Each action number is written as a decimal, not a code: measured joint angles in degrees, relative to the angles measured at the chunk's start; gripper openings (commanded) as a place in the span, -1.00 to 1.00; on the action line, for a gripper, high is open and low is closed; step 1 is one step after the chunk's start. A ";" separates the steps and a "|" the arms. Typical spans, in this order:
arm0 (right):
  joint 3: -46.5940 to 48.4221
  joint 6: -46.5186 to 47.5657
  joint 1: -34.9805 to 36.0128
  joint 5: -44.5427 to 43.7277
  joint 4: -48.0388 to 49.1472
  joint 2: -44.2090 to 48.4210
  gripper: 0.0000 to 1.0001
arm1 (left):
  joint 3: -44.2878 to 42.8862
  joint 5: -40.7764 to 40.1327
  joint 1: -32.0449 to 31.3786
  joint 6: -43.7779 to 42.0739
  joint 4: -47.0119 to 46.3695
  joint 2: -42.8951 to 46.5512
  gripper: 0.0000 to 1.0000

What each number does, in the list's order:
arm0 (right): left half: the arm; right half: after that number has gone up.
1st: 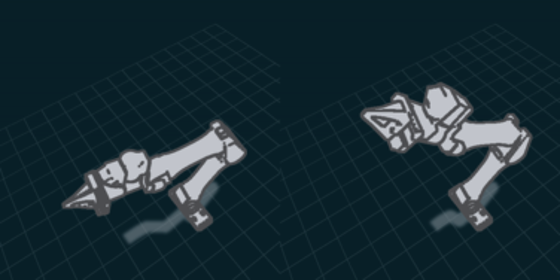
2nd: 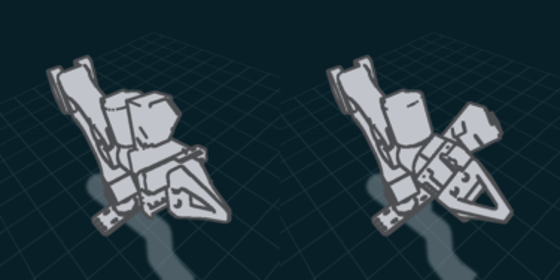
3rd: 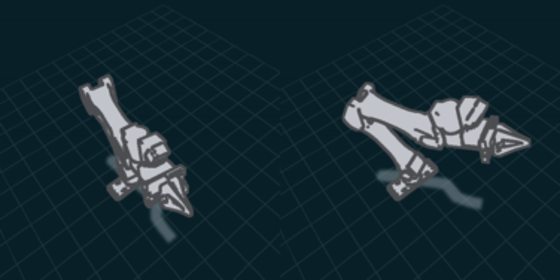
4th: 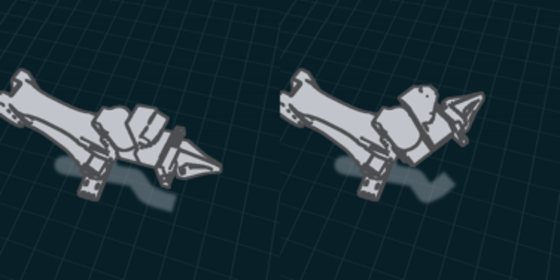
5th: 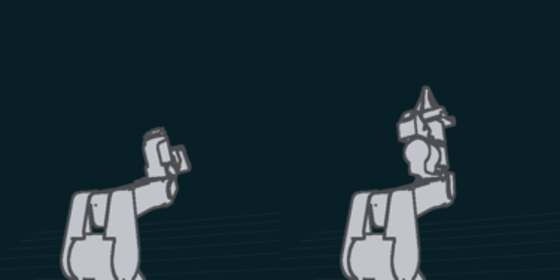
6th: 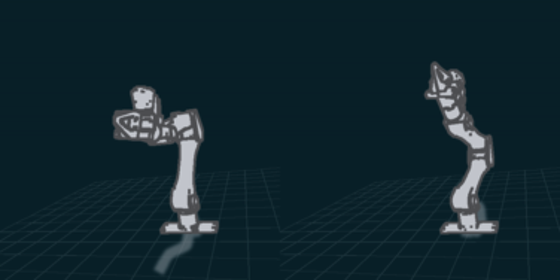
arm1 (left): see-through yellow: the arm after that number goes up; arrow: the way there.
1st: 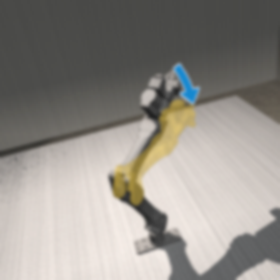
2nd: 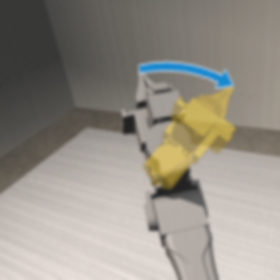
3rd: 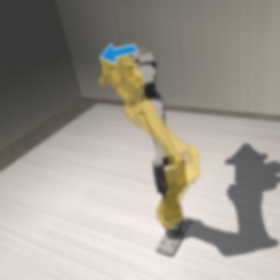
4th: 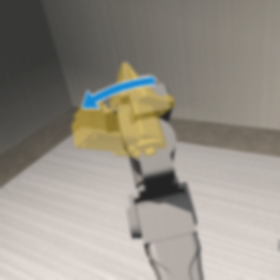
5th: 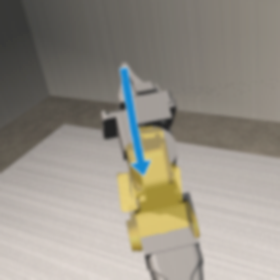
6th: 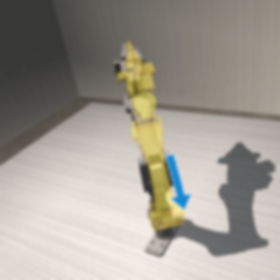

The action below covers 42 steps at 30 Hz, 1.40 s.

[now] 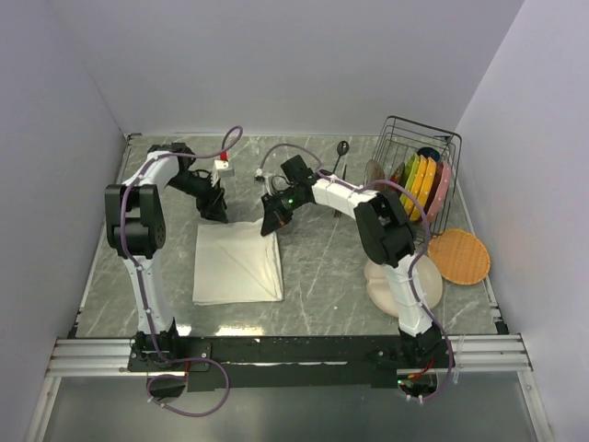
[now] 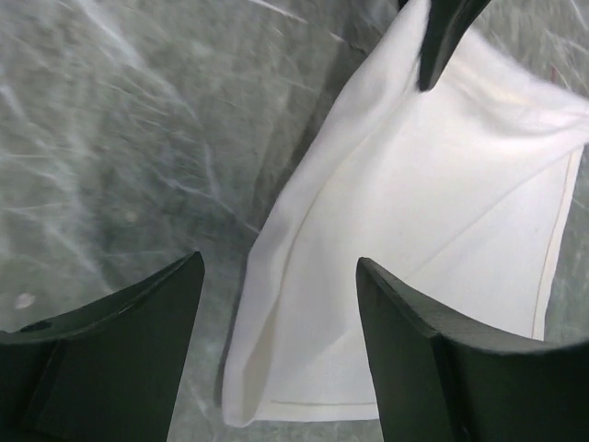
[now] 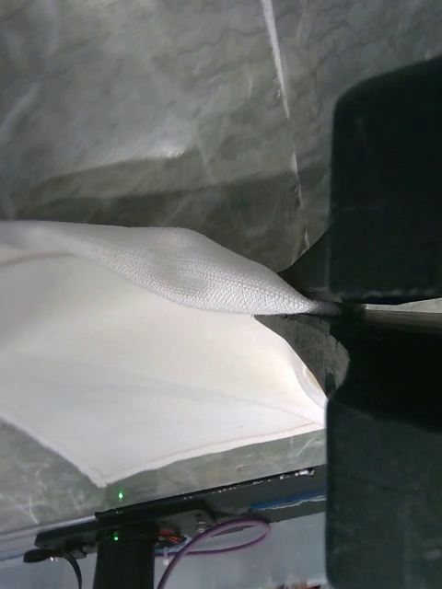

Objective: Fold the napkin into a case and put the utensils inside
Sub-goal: Pick up the upper triangle-folded napkin from the center of the board.

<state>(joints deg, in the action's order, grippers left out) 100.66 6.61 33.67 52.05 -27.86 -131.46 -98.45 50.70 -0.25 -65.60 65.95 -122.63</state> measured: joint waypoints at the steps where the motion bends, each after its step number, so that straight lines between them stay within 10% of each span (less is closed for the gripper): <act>1: -0.33 0.76 0.26 0.02 0.28 1.09 -1.00 | -0.26 -0.07 0.00 -1.11 1.20 -0.92 0.48; 27: -4.37 9.68 2.01 1.57 0.55 9.46 -1.00 | -5.18 -1.25 2.36 -11.82 9.62 -7.52 0.55; 42: -4.70 14.19 2.58 2.71 -1.77 12.09 -1.00 | -4.52 -6.10 1.22 -14.84 9.99 -7.61 0.09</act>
<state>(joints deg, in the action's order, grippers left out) 95.96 20.80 36.25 54.76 -29.63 -119.37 -102.98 44.60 0.97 -80.44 75.94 -130.23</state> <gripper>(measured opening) 0.037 0.566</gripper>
